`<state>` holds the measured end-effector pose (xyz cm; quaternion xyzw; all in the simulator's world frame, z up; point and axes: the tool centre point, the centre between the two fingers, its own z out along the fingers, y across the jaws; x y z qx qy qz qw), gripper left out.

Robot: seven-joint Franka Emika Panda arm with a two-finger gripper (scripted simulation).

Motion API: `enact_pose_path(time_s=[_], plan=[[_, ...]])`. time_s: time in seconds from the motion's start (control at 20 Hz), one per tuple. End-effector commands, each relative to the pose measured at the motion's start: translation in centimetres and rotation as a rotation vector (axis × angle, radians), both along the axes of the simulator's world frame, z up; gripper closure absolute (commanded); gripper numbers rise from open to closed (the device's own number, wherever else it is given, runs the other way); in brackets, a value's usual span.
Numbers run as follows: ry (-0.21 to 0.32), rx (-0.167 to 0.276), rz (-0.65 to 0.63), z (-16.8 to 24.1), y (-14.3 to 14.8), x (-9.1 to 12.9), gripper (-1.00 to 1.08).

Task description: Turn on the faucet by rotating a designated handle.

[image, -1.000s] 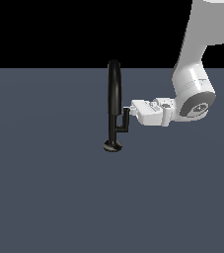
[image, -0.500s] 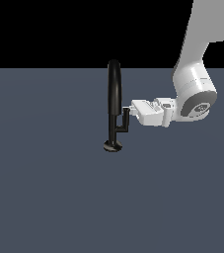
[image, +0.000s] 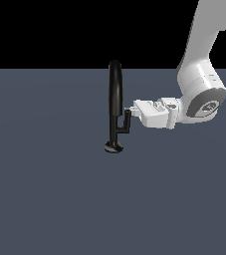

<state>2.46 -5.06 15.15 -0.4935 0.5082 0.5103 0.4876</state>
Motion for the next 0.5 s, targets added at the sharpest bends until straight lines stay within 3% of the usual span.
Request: enact_pose_path(time_s=[0.0,0.45], plan=[[0.002,0.004,0.005,0.4,0.0,-0.9,1.08],[-0.003,0.000,0.002,0.4,0.0,-2.5,1.08]])
